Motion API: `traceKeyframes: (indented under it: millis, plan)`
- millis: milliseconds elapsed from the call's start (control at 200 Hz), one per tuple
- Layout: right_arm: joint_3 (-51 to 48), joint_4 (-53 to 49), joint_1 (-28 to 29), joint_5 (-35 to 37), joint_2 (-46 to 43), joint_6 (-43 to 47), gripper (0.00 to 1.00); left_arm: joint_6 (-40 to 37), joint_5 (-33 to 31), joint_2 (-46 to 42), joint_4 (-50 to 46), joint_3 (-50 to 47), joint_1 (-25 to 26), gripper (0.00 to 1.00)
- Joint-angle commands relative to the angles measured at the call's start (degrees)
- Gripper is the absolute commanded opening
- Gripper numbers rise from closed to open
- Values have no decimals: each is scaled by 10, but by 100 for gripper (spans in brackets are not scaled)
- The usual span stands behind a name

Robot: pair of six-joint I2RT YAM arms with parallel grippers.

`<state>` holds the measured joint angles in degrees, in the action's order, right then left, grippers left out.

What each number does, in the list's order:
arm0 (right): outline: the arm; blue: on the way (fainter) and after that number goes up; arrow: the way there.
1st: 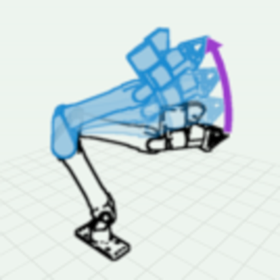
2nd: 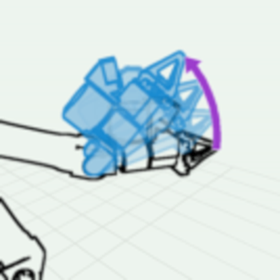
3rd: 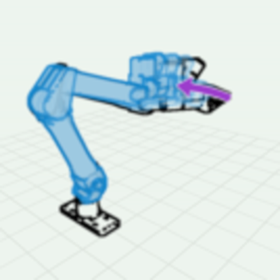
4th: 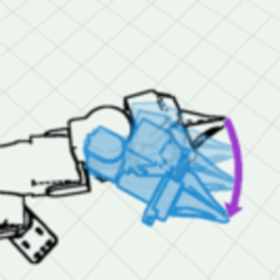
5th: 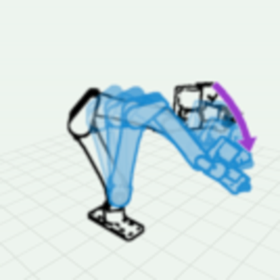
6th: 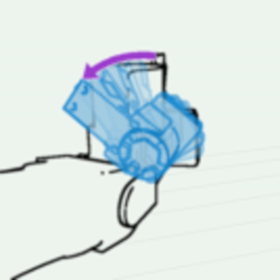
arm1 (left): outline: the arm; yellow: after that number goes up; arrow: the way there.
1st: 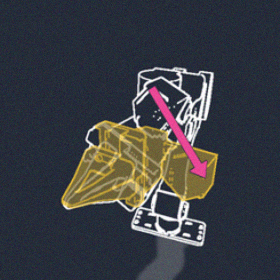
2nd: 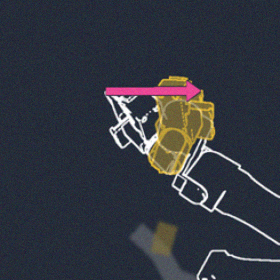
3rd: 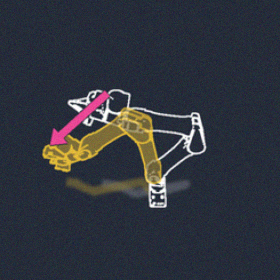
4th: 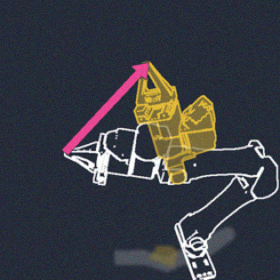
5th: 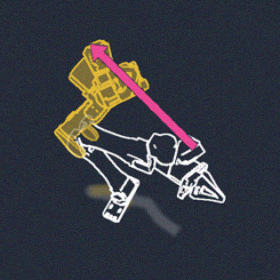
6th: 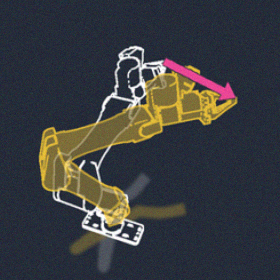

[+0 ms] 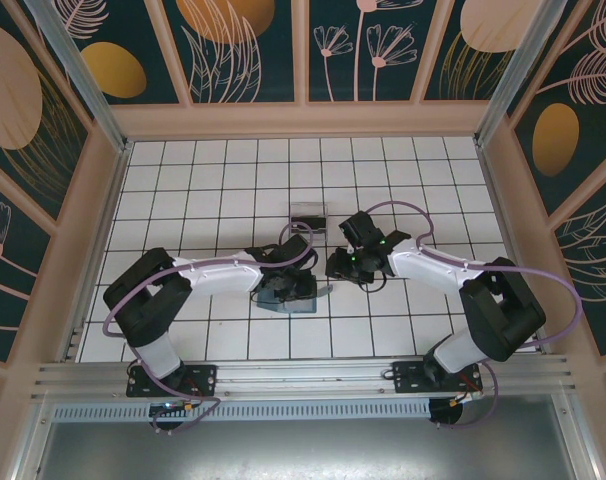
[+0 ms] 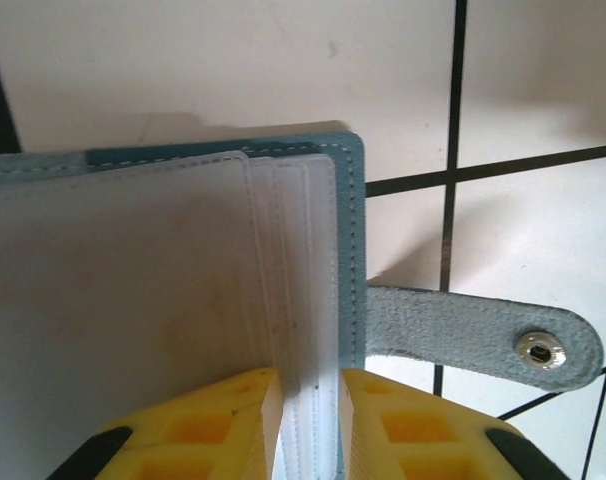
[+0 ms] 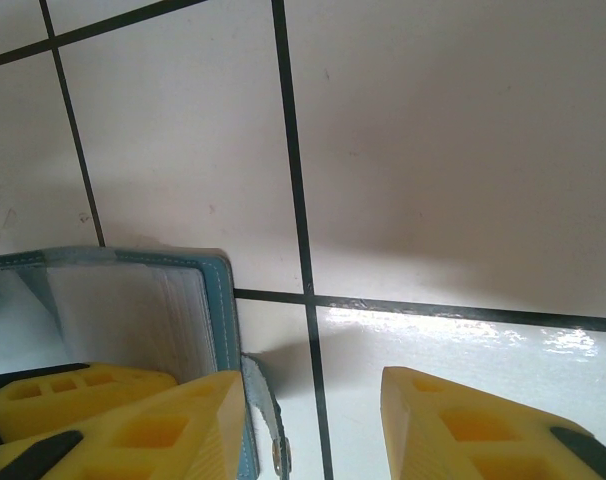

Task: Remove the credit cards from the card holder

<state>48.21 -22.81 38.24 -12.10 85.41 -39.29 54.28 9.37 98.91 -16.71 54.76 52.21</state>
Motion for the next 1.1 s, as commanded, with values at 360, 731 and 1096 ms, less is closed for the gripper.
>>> traceKeyframes:
  millis: [360, 731, 1096]
  plan:
    - [-3, 11, 1, -4, 1, 0, 41, -19, -69, -4, -114, 6, 1, 27]
    - [-3, 17, 2, -6, 7, -2, 41, -30, -95, -4, -170, 41, 2, 28]
    - [-5, 20, 2, -8, 12, 0, 41, -43, -130, 8, -235, 79, 9, 31]
